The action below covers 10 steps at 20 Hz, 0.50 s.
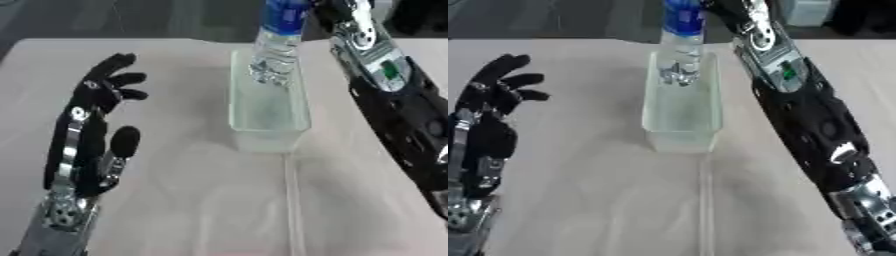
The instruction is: Pick up objects on the table and place them in the box.
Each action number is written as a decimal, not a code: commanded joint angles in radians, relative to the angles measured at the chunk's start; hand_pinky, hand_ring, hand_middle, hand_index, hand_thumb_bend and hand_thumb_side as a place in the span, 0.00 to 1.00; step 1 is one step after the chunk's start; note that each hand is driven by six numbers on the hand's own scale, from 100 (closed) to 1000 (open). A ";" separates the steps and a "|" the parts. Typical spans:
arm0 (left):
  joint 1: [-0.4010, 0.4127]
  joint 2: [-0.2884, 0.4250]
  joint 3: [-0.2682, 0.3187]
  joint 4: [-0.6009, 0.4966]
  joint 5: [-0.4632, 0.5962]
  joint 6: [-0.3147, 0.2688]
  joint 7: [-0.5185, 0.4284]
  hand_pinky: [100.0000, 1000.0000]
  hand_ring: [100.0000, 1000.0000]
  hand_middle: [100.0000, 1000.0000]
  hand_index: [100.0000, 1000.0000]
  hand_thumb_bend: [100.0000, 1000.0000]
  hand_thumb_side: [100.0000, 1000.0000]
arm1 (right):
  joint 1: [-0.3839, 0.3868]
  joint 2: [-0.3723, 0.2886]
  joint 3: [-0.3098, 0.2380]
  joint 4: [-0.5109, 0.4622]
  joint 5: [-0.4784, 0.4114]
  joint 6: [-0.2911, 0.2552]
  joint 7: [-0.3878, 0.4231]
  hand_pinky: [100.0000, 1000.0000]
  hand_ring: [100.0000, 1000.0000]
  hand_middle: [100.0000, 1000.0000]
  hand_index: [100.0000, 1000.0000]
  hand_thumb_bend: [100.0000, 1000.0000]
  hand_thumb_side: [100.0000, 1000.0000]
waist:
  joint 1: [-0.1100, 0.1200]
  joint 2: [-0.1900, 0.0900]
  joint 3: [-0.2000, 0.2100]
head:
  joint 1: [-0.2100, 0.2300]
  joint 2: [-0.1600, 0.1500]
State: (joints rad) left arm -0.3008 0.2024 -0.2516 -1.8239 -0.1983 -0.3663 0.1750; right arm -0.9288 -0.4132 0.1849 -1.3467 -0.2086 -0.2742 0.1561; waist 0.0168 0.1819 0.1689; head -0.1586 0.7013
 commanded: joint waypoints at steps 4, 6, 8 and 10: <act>-0.012 0.003 -0.002 -0.024 0.009 -0.001 -0.003 0.59 0.75 0.80 0.92 0.42 0.76 | -0.004 -0.024 -0.003 -0.042 0.052 -0.042 -0.026 0.00 0.03 0.00 0.22 0.58 0.76 | 0.006 -0.010 -0.004 | -0.008 -0.012; -0.012 0.003 -0.002 -0.023 0.009 -0.001 -0.003 0.59 0.75 0.80 0.92 0.42 0.76 | -0.002 -0.026 0.000 -0.049 0.067 -0.068 -0.040 0.00 0.19 0.00 0.40 0.57 0.86 | 0.006 -0.009 -0.006 | -0.009 -0.012; -0.012 0.003 -0.002 -0.023 0.009 -0.001 -0.003 0.59 0.75 0.80 0.92 0.42 0.76 | -0.001 -0.027 0.002 -0.052 0.077 -0.085 -0.052 0.00 0.26 0.06 0.47 0.57 0.90 | 0.007 -0.008 -0.008 | -0.009 -0.012; -0.012 0.003 -0.002 -0.022 0.009 -0.001 -0.004 0.59 0.75 0.80 0.92 0.42 0.76 | 0.001 -0.028 0.003 -0.054 0.083 -0.095 -0.063 0.10 0.44 0.21 0.61 0.55 0.99 | 0.008 -0.007 -0.009 | -0.009 -0.012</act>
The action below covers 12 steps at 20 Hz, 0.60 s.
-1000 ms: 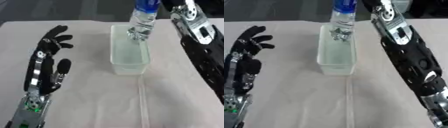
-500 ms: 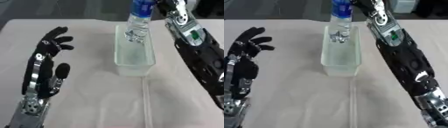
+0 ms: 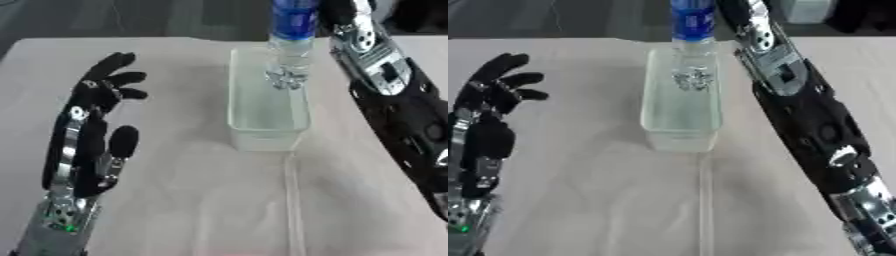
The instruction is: Pick up objects on the table and place them in the box.
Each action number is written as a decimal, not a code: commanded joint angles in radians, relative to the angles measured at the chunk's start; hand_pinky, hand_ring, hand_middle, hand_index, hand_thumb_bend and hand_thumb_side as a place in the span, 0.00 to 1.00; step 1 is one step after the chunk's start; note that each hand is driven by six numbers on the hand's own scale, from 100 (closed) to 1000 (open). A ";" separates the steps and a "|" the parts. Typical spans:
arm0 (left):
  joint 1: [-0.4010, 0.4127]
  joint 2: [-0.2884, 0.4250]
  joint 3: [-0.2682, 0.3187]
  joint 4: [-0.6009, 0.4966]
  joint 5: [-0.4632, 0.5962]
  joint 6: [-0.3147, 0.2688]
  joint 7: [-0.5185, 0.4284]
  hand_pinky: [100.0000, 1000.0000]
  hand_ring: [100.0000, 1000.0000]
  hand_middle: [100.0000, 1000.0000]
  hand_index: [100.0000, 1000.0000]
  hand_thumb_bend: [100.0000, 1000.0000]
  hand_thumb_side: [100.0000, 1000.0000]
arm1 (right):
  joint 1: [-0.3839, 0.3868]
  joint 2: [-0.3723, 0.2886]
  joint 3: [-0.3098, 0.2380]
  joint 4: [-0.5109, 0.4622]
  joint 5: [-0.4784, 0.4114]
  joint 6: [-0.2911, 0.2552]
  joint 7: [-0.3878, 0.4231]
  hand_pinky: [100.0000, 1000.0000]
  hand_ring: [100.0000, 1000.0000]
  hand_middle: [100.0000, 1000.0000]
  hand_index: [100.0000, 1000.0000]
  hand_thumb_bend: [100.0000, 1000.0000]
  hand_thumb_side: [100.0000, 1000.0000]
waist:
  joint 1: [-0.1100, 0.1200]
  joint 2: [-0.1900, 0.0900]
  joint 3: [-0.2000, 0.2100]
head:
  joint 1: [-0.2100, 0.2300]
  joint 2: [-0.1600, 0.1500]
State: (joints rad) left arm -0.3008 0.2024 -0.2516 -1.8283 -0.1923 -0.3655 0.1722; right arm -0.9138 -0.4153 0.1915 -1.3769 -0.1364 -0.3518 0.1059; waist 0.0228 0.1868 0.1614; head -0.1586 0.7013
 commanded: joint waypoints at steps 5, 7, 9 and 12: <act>-0.012 0.003 -0.003 -0.016 0.004 -0.002 -0.001 0.59 0.75 0.80 0.92 0.42 0.76 | -0.010 -0.024 -0.001 -0.035 -0.006 -0.041 -0.026 0.32 0.61 0.35 0.74 0.48 0.95 | 0.004 -0.011 -0.003 | -0.008 -0.011; -0.013 0.003 -0.003 -0.015 0.004 -0.002 -0.001 0.59 0.75 0.80 0.92 0.42 0.76 | -0.009 -0.024 -0.001 -0.039 -0.013 -0.045 -0.027 0.32 0.61 0.36 0.74 0.48 0.94 | 0.005 -0.010 -0.004 | -0.007 -0.011; -0.013 0.002 -0.003 -0.014 0.004 -0.002 -0.001 0.59 0.75 0.80 0.92 0.42 0.76 | -0.007 -0.025 -0.001 -0.042 -0.016 -0.045 -0.027 0.31 0.61 0.36 0.74 0.47 0.93 | 0.006 -0.009 -0.005 | -0.006 -0.012; -0.012 0.002 -0.002 -0.013 0.004 -0.002 -0.001 0.59 0.75 0.80 0.92 0.42 0.76 | -0.006 -0.026 -0.001 -0.044 -0.018 -0.043 -0.028 0.31 0.61 0.37 0.74 0.47 0.93 | 0.006 -0.009 -0.006 | -0.005 -0.011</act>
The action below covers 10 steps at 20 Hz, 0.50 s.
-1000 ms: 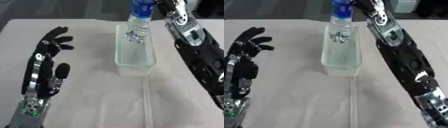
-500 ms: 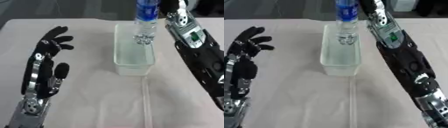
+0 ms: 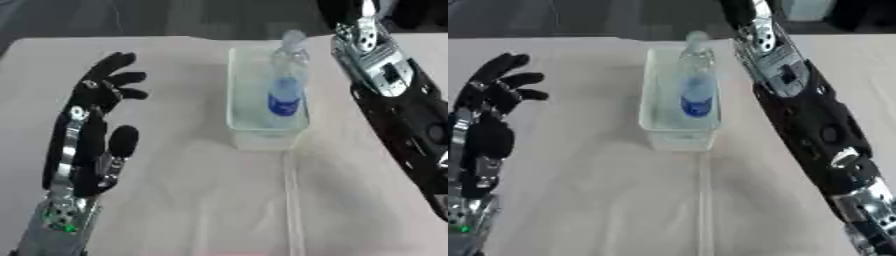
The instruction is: Pick up objects on the table and place them in the box.
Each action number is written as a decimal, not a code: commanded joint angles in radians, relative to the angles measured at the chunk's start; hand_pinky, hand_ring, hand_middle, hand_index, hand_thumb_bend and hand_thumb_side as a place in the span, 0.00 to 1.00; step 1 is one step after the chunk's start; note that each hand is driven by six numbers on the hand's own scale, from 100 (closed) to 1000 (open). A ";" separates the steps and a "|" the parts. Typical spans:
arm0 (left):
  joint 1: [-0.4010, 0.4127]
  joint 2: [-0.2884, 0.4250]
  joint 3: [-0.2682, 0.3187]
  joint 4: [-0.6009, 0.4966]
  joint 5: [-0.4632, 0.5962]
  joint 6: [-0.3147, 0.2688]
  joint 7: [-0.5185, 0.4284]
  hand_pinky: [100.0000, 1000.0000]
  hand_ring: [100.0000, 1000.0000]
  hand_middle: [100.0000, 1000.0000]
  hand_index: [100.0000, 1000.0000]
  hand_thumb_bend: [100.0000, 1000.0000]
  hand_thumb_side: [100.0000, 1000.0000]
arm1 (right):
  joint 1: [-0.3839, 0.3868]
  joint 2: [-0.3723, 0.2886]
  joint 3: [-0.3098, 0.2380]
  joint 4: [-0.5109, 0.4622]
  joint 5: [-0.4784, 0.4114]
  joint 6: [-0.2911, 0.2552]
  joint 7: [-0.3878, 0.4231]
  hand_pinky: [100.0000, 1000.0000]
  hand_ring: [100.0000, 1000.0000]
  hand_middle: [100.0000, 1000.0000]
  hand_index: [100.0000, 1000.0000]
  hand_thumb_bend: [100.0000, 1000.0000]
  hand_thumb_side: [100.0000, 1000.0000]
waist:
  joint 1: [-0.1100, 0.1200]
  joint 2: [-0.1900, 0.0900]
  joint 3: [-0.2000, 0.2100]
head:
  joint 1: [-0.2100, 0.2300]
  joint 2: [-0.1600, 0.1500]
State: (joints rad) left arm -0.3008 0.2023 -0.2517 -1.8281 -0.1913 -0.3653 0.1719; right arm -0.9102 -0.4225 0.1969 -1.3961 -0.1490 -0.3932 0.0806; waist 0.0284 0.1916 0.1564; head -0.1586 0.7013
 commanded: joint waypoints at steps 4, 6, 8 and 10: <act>-0.010 0.002 -0.003 -0.011 0.003 -0.002 -0.001 0.59 0.75 0.80 0.92 0.42 0.76 | -0.021 -0.024 -0.021 -0.047 -0.001 -0.014 -0.011 0.35 0.68 0.49 0.83 0.48 1.00 | 0.002 -0.015 0.000 | -0.006 -0.010; -0.009 0.003 -0.002 -0.012 0.003 -0.003 -0.001 0.59 0.75 0.80 0.92 0.42 0.76 | -0.033 -0.033 -0.043 -0.084 0.012 -0.030 -0.023 0.38 0.70 0.55 0.85 0.47 1.00 | 0.003 -0.016 -0.001 | -0.007 -0.009; -0.007 0.003 -0.001 -0.012 0.003 -0.003 0.000 0.59 0.75 0.80 0.92 0.42 0.76 | -0.043 -0.052 -0.063 -0.133 0.050 -0.042 -0.045 0.43 0.74 0.62 0.89 0.38 1.00 | 0.002 -0.019 -0.004 | -0.005 -0.006; -0.004 0.004 0.000 -0.013 0.002 -0.003 0.002 0.59 0.75 0.80 0.92 0.42 0.76 | -0.046 -0.078 -0.078 -0.176 0.123 -0.045 -0.064 0.50 0.81 0.71 0.95 0.33 1.00 | 0.001 -0.020 -0.010 | -0.001 -0.006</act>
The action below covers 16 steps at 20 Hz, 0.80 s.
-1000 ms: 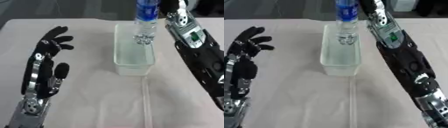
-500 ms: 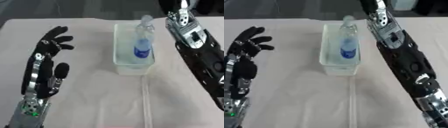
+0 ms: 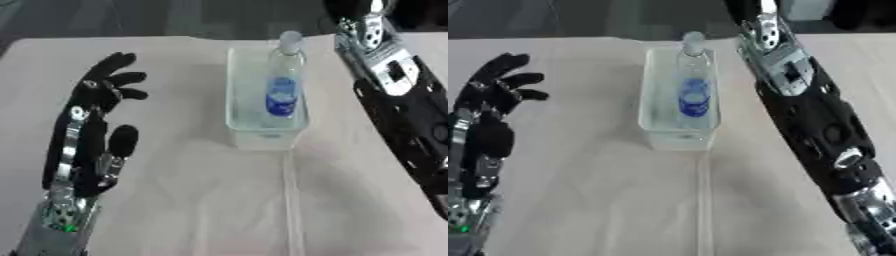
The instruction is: Pick up objects on the table and place them in the box.
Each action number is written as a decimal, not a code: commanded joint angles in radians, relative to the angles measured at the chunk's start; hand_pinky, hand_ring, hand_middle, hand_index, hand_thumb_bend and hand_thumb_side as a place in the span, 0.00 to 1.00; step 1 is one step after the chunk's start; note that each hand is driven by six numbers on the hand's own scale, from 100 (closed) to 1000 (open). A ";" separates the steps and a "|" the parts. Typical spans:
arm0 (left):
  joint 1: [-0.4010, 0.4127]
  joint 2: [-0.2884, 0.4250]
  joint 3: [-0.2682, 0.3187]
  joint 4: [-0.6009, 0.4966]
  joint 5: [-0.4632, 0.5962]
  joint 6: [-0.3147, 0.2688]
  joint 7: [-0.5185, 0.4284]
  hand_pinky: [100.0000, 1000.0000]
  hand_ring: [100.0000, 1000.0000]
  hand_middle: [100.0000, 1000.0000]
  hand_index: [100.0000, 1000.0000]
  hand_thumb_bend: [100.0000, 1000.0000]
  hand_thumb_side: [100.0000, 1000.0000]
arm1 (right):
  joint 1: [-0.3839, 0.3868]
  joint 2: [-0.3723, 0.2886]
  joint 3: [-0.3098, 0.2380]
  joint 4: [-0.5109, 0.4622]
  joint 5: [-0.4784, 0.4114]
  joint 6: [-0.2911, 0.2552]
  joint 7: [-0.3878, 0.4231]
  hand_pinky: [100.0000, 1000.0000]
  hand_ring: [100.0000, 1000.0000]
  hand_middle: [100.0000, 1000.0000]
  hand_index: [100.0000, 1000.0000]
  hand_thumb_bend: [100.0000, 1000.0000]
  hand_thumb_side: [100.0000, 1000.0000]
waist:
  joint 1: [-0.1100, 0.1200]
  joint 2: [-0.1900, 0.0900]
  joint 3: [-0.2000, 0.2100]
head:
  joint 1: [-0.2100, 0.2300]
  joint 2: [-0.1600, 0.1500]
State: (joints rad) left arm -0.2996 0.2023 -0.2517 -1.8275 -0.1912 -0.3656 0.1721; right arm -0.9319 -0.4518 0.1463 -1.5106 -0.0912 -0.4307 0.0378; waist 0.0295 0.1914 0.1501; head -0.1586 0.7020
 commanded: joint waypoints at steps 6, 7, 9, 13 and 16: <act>-0.001 0.008 0.011 -0.021 -0.003 -0.004 0.012 0.59 0.75 0.81 0.92 0.42 0.75 | 0.020 -0.147 -0.063 -0.160 0.428 -0.023 -0.045 0.69 0.93 0.85 0.99 0.13 1.00 | -0.003 -0.022 -0.025 | 0.017 -0.017; 0.000 0.008 0.014 -0.024 -0.005 -0.004 0.015 0.59 0.75 0.80 0.92 0.42 0.75 | 0.036 -0.162 -0.068 -0.182 0.477 -0.029 -0.064 0.68 0.93 0.85 0.99 0.14 1.00 | -0.003 -0.021 -0.029 | 0.022 -0.022; -0.002 0.009 0.020 -0.032 -0.010 -0.005 0.022 0.59 0.75 0.81 0.92 0.42 0.75 | 0.070 -0.183 -0.072 -0.225 0.548 -0.032 -0.113 0.72 0.94 0.87 0.98 0.07 1.00 | -0.001 -0.018 -0.038 | 0.034 -0.036; -0.010 0.013 0.028 -0.055 -0.021 -0.005 0.034 0.60 0.76 0.83 0.92 0.43 0.74 | 0.132 -0.190 -0.077 -0.306 0.633 -0.018 -0.200 0.68 0.89 0.84 0.95 0.00 1.00 | 0.006 -0.011 -0.052 | 0.059 -0.064; -0.017 0.017 0.030 -0.069 -0.021 -0.002 0.041 0.59 0.76 0.83 0.91 0.43 0.74 | 0.172 -0.177 -0.093 -0.363 0.665 -0.007 -0.243 0.64 0.86 0.81 0.94 0.00 1.00 | 0.009 -0.004 -0.058 | 0.072 -0.081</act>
State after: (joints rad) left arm -0.3041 0.2031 -0.2319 -1.8689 -0.2104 -0.3679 0.2061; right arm -0.7502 -0.6152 0.0696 -1.8378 0.5564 -0.4411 -0.1861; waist 0.0405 0.2017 0.0929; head -0.1002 0.6388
